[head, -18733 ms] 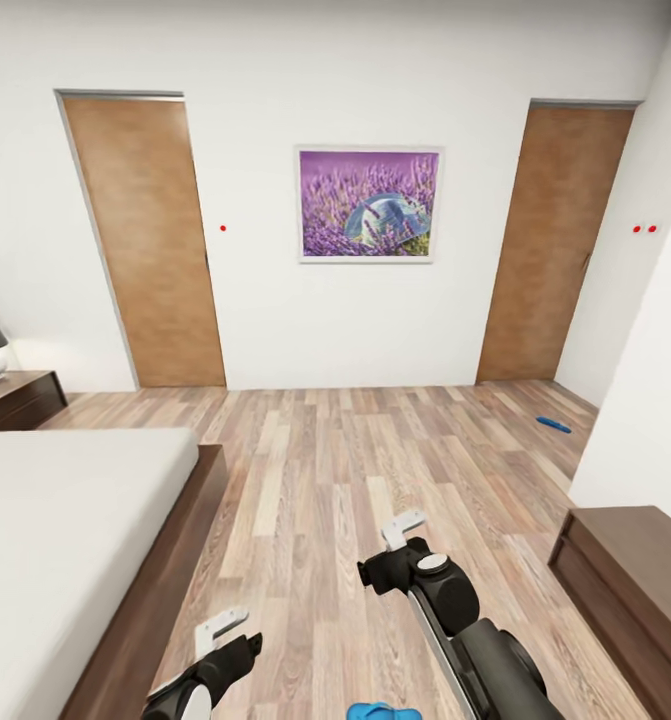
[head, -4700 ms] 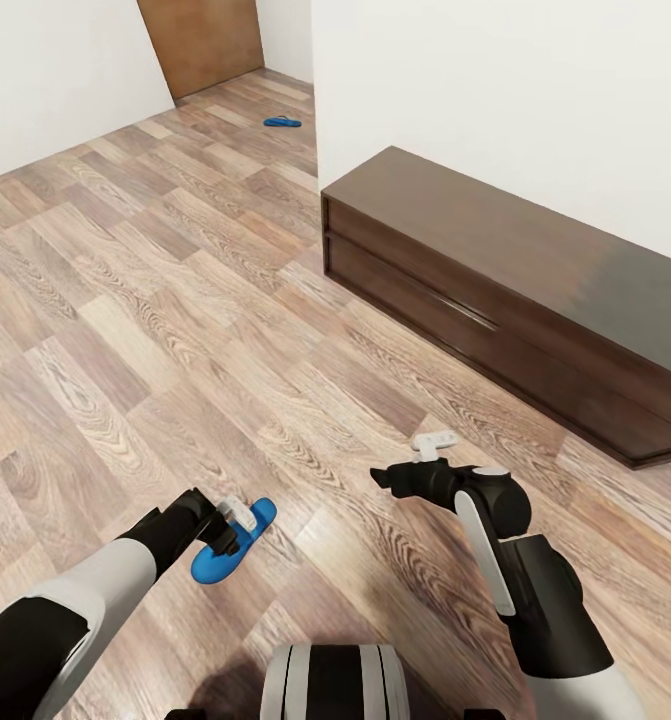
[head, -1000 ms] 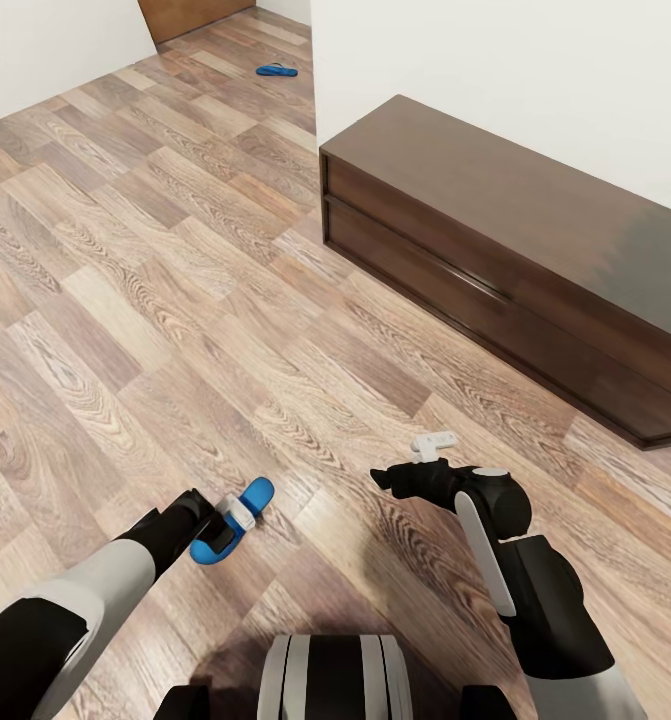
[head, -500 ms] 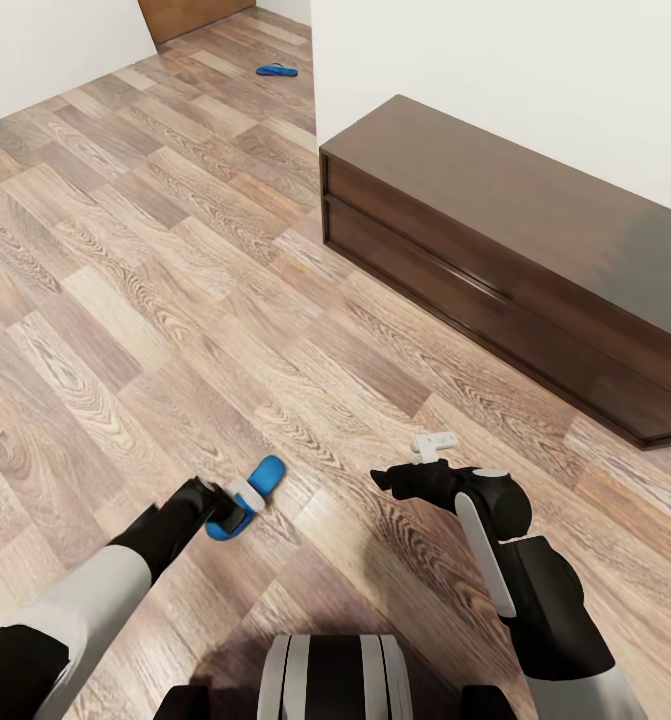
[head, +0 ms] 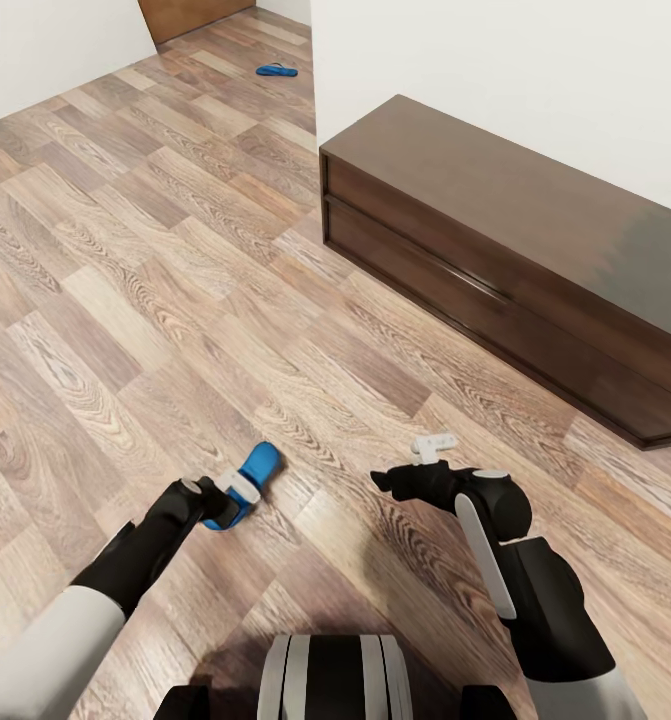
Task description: In the bedroom, move the book from the bed onto either nightstand, and place the two sandals side by side next to the bed.
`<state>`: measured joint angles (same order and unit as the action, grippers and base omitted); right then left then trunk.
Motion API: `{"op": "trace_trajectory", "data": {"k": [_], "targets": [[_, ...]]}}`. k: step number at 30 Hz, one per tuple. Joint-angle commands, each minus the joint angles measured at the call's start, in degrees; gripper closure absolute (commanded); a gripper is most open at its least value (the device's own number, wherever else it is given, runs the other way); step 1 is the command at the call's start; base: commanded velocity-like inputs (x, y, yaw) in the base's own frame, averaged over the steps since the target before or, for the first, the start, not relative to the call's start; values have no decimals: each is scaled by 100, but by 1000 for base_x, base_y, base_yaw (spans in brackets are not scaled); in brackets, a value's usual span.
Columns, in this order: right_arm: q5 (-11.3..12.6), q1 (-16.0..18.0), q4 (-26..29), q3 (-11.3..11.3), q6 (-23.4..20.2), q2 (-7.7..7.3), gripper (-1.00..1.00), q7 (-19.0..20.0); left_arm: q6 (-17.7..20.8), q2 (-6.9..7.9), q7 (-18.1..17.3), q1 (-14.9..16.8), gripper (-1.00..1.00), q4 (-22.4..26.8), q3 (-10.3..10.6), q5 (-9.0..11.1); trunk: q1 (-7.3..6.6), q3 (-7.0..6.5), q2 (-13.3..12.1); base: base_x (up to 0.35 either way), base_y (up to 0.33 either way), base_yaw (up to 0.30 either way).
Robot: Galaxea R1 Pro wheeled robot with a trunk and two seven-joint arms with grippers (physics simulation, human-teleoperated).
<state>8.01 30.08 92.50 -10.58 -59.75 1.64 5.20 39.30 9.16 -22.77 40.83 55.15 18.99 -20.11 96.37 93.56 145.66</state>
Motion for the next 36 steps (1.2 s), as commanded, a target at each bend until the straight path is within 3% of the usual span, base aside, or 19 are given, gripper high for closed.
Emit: {"op": "trace_trajectory", "data": {"k": [1, 3, 4, 7, 12, 16, 17, 20, 31, 36], "targets": [[8, -6, 4, 4, -25, -1, -100, 8, 153, 12, -45, -134, 100, 361, -147, -67, -1, 3, 1, 0, 0, 0], [8, -14, 3, 2, -25, -3, -100, 8, 372, 1, -30, -269, 100, 759, -326, -75, -1, 3, 1, 0, 0, 0], [8, -19, 2, 6, 59, -5, -100, 8, 663, -37, -19, -409, 100, 1180, -539, -77, -1, 3, 1, 0, 0, 0], [4, -24, 2, 25, 326, -10, -100, 8, 1146, -157, -4, -558, 100, 1765, -787, -77, -1, 3, 1, 0, 0, 0], [1, -27, 2, 66, 570, -11, -100, 8, 1800, -524, 213, -685, 100, 2544, -1142, -97, -1, 3, 1, 0, 0, 0], [0, -20, 3, 76, 631, -6, -100, 8, 2026, -898, 512, -862, 100, 2910, -1675, -103, -1, 3, 1, 0, 0, 0], [1, -20, 2, 68, 647, -3, -100, 8, 2070, -1052, 614, -987, 100, 3049, -1902, -108, -1, 3, 1, 0, 0, 0], [3, -20, 4, 57, 667, 1, -100, 8, 2070, -1226, 773, -1140, 100, 3222, -2217, -113, -8, -63, -3, 0, 0, 0], [7, -26, 4, 11, 676, 28, -100, 15, 2070, -1347, 954, -1248, 100, 3420, -2707, -79, -37, -311, -17, 0, 0, 14], [8, -28, 4, -8, 656, 49, -100, 15, 2070, -1495, 961, -1269, 100, 3500, -2844, -29, -50, -439, -24, 0, 0, 165]]}}
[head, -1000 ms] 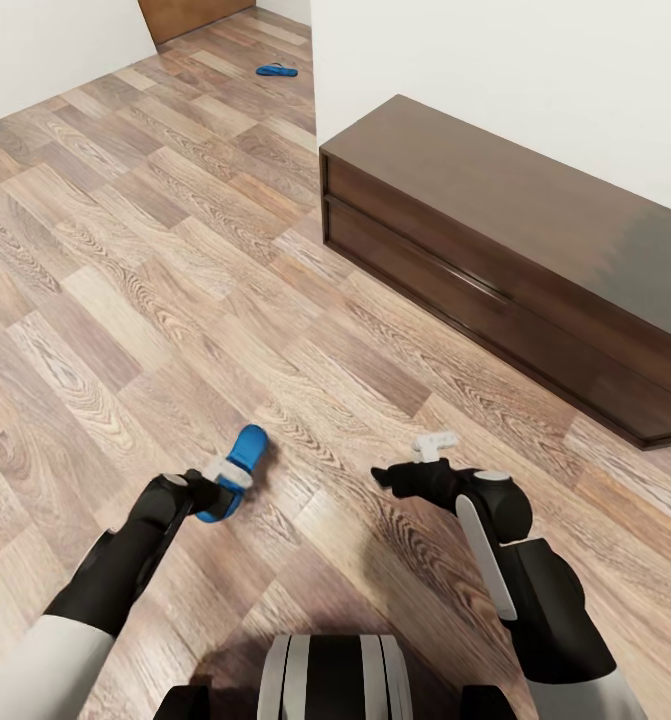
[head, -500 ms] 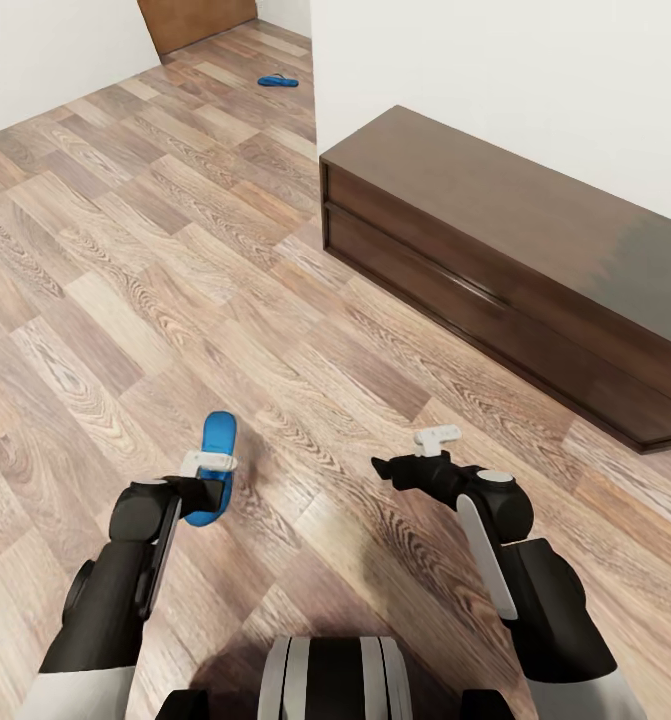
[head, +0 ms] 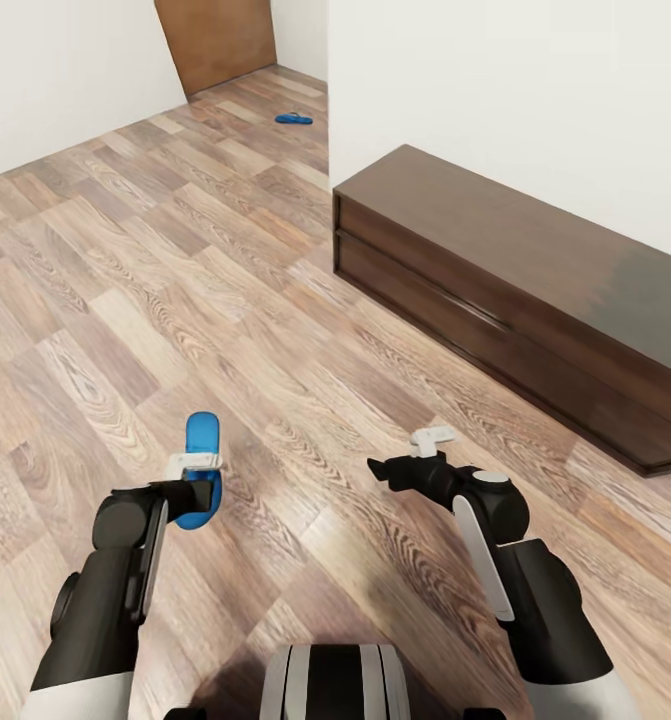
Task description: In the bedroom, move the book from the bed onto either nightstand, and place the two sandals side by side next to the bed.
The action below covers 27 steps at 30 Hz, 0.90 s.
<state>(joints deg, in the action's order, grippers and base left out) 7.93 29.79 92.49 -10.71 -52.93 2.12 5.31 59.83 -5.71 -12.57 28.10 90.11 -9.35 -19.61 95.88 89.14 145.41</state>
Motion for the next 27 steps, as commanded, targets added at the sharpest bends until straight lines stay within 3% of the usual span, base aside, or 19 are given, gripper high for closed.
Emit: {"op": "trace_trajectory", "data": {"k": [1, 4, 5, 9, 10, 14, 22, 26, 27], "targets": [[16, 2, 6, 0, -28, 2, -100, 2, 17, -51, -58, -3, 100, 9, -20, -75, -3, -23, 0, 0, 0, 208], [16, 1, 6, -43, -36, 6, -100, -1, 17, -176, -64, -94, 100, 20, -41, -54, -11, -102, -4, 0, 0, 229], [16, 1, 6, -130, -45, 4, -100, -2, 17, -231, -62, -254, 100, 24, -24, -40, -13, -127, -5, 0, 0, 255], [16, -1, 6, -345, -52, 5, -100, -5, 17, -263, -44, -640, 100, 43, 31, -32, -24, -225, -11, 0, 0, 262], [13, -8, 6, -520, -41, -5, -100, -17, -25, -266, -38, -865, 100, 94, 30, -33, -26, -248, -12, 0, 0, 270], [9, -28, 6, -744, -20, -29, -100, -35, -242, -272, -36, -1160, 100, 158, 3, -34, -37, -340, -18, 0, 0, 273], [9, -40, 5, -830, -2, -42, -100, -37, -400, -285, -31, -1368, 100, 192, -37, 6, -57, -519, -28, 0, 0, 219], [12, -42, 5, -843, 7, -44, -100, -20, -469, -276, -21, -1602, 100, 192, -381, 126, -68, -607, -34, 0, 0, 50], [12, -42, 5, -843, 7, -44, -100, -20, -469, -276, -21, -1602, 100, 192, -381, 126, -70, -630, -35, 0, 0, 30]]}}
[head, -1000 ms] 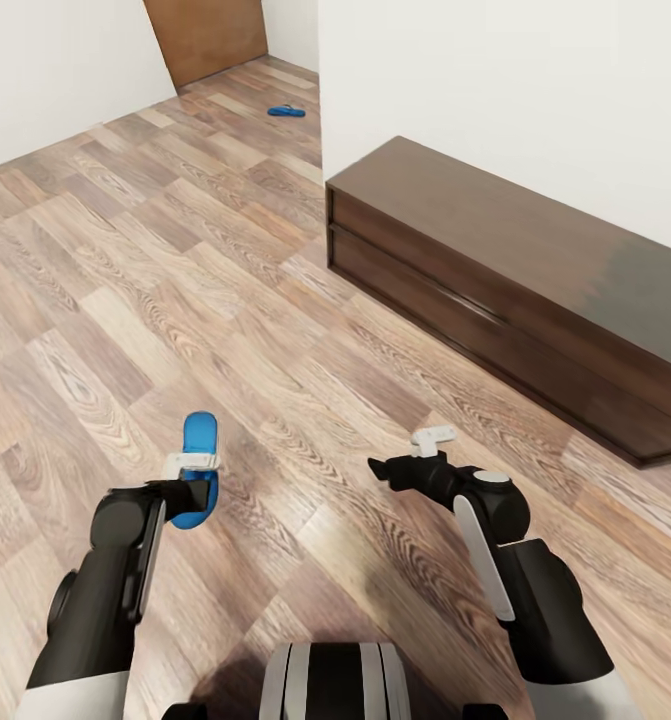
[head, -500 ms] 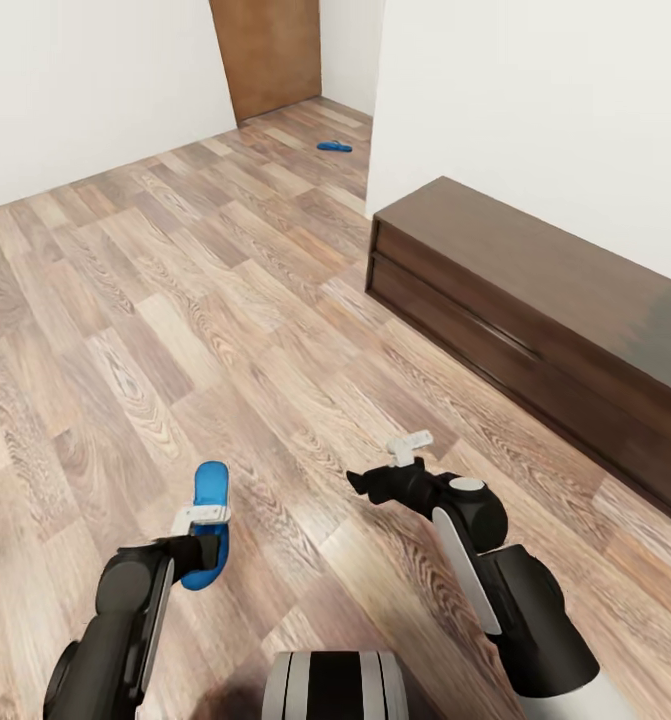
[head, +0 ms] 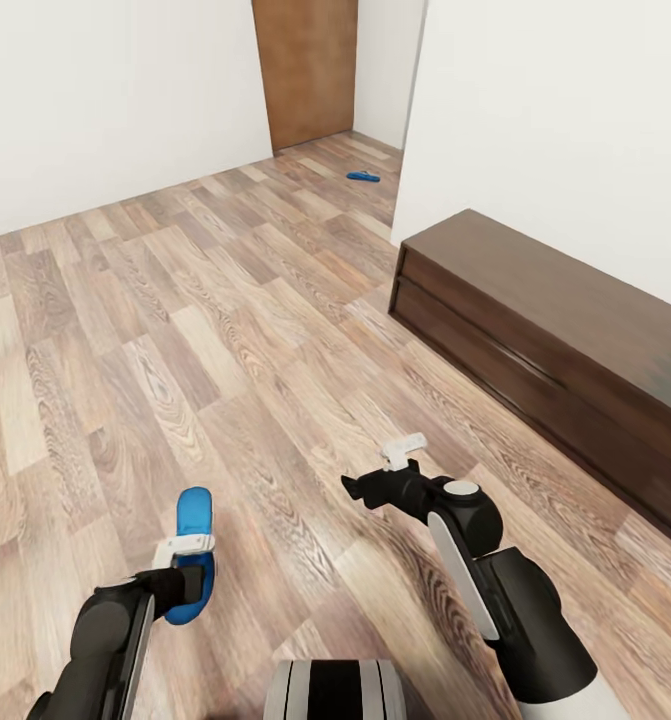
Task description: In the bedroom, move the book from the bed onto either nightstand, and place the two sandals side by side next to the bed.
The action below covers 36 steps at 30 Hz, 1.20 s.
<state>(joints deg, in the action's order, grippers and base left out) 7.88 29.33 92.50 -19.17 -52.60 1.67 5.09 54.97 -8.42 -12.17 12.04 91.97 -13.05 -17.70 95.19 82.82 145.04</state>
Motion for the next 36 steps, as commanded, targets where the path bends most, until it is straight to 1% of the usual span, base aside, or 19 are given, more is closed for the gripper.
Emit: {"op": "trace_trajectory", "data": {"k": [1, 4, 8, 9, 13, 14, 16, 17, 20, 21, 23, 24, 26, 27, 31, 36], "targets": [[16, 3, 3, -10, -20, 1, -100, 5, 6, -6, -59, -36, 100, 6, -171, -39, -3, -19, 0, 0, 0, 19], [15, 2, 4, -29, -10, 1, -100, 5, -3, -14, -56, -67, 100, 5, -329, -11, -11, -86, -4, 0, 0, 13], [16, -11, 3, -50, 5, 1, -100, 7, -9, -17, -55, -85, 100, -39, -435, 50, -21, -174, -9, 0, 0, 6], [15, -14, 3, -52, 8, 1, -100, 7, -10, -12, -52, -87, 100, -76, -458, 111, -24, -196, -11, 0, 0, 3], [13, -20, -1, -48, 18, 0, -100, 7, -65, 20, -6, -93, 100, -318, -568, 490, -34, -285, -16, 0, 0, 2], [11, -21, -2, -45, 24, 0, -100, -2, -169, 25, 132, -94, 100, -410, -606, 621, -37, -307, -17, 0, 0, 0], [8, -22, -3, -41, 29, 0, -100, -11, -330, 22, 421, -97, 100, -474, -628, 730, -42, -352, -20, 0, 0, 0], [6, -23, -3, -33, 33, 0, -100, -17, -527, 13, 807, -100, 100, -558, -633, 821, -44, -374, -21, 0, 0, 0], [4, -24, -4, -22, 36, 0, -100, -22, -848, 3, 1376, -104, 100, -766, -617, 992, -52, -440, -25, 0, 0, 0], [4, -24, -4, -25, 37, 0, -100, -23, -1039, 3, 1664, -121, 100, -878, -604, 1141, -55, -462, -27, 0, 0, 0], [3, -24, -4, -34, 38, 0, -100, -24, -1243, 3, 1926, -139, 100, -974, -592, 1273, -60, -507, -29, 0, 0, 0], [3, -24, -4, -34, 38, 0, -100, -24, -1243, 3, 1926, -139, 100, -974, -592, 1273, -63, -529, -31, 0, 0, 0], [3, -24, -4, -36, 37, 0, -100, -23, -1388, -3, 2094, -150, 100, -1032, -557, 1338, -68, -573, -33, 0, 0, 0], [3, -24, -4, -35, 35, 0, -100, -22, -1409, -4, 2119, -152, 100, -1041, -527, 1345, -70, -595, -35, 0, 0, 0], [5, -24, -4, -40, 29, -1, -100, -6, -1456, -2, 2227, -156, 100, -1062, -376, 1371, -81, -684, -40, 0, 0, 0], [5, -24, -4, -38, 28, -2, -100, 6, -1479, -2, 2503, -157, 100, -1077, -127, 1423, -93, -795, -47, 0, 0, 0]]}}
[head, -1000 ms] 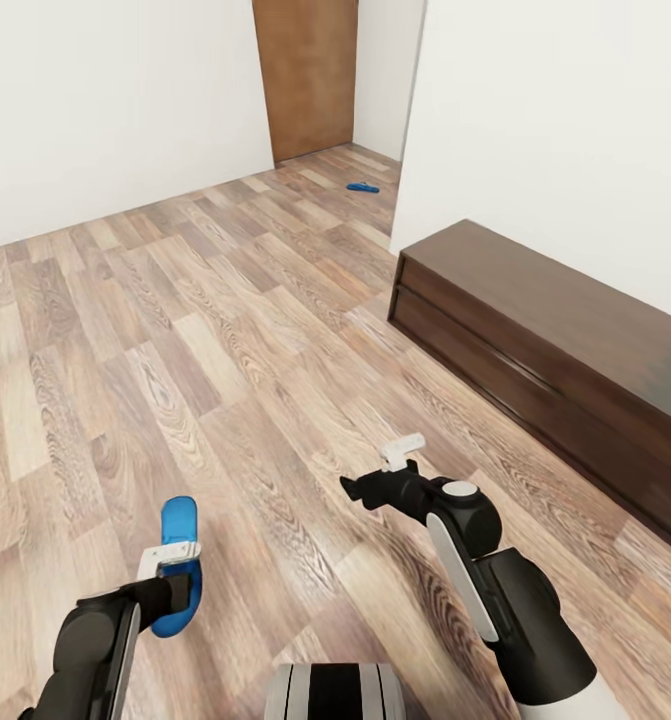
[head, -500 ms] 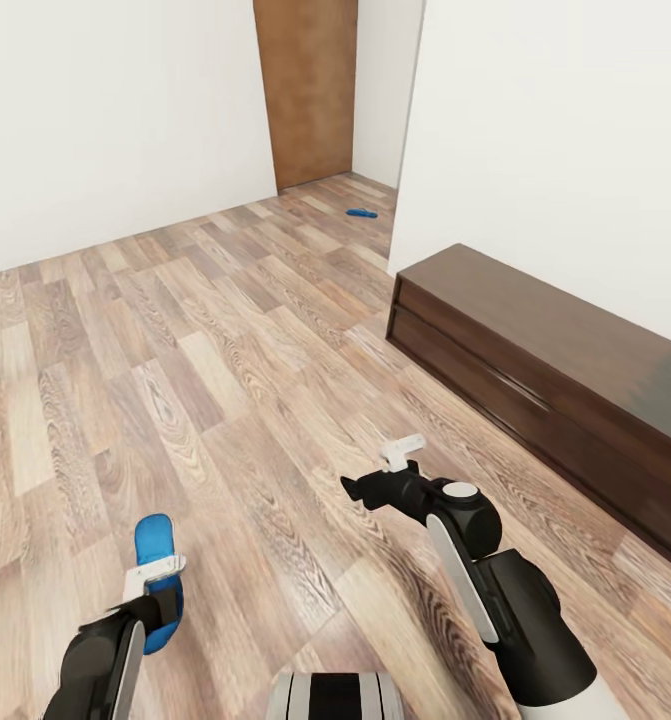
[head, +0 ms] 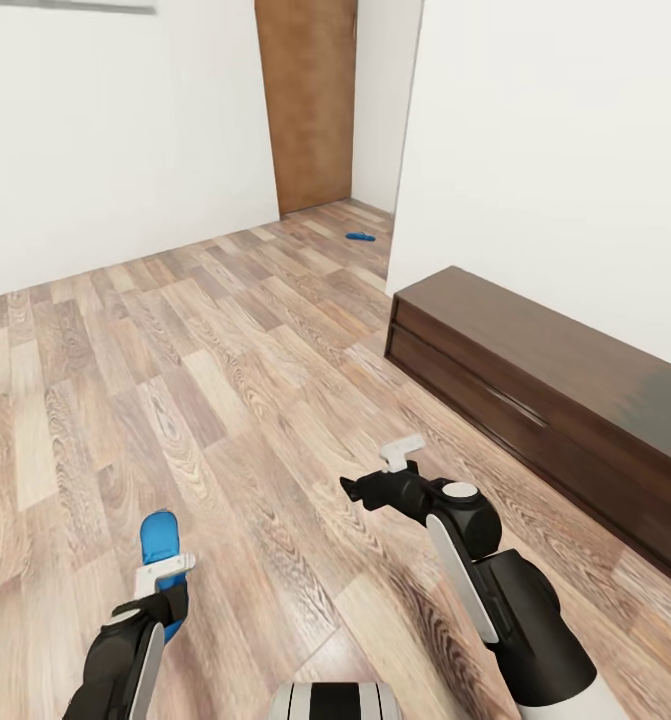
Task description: In the bedroom, move the book from the bed onto either nightstand, and place the two sandals side by side next to the bed.
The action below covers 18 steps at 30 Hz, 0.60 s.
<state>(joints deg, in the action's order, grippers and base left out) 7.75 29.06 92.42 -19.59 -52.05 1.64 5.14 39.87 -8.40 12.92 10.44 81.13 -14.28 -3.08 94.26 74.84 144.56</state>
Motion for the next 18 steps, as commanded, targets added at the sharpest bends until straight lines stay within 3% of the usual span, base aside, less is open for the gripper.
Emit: {"op": "trace_trajectory", "data": {"k": [1, 6, 12, 18], "targets": [[17, 3, 4, 4, -21, 2, -100, 3, 26, -4, 136, 2, 100, 5, 168, -32, -3, -19, 0, 0, 0, 0], [18, 3, 4, 10, 108, 3, -100, 6, 71, 2, 277, -4, 100, 52, 448, -19, -16, -129, -7, 0, 0, 0], [17, 3, 4, 3, 307, 3, -100, -4, 92, -1, 277, -6, 100, 28, 547, 26, -32, -262, -15, 0, 0, 0], [16, 3, 4, 32, 418, 12, -100, -26, 34, 52, 279, -7, 100, -354, 581, 596, -47, -395, -23, 0, 0, 0]]}}
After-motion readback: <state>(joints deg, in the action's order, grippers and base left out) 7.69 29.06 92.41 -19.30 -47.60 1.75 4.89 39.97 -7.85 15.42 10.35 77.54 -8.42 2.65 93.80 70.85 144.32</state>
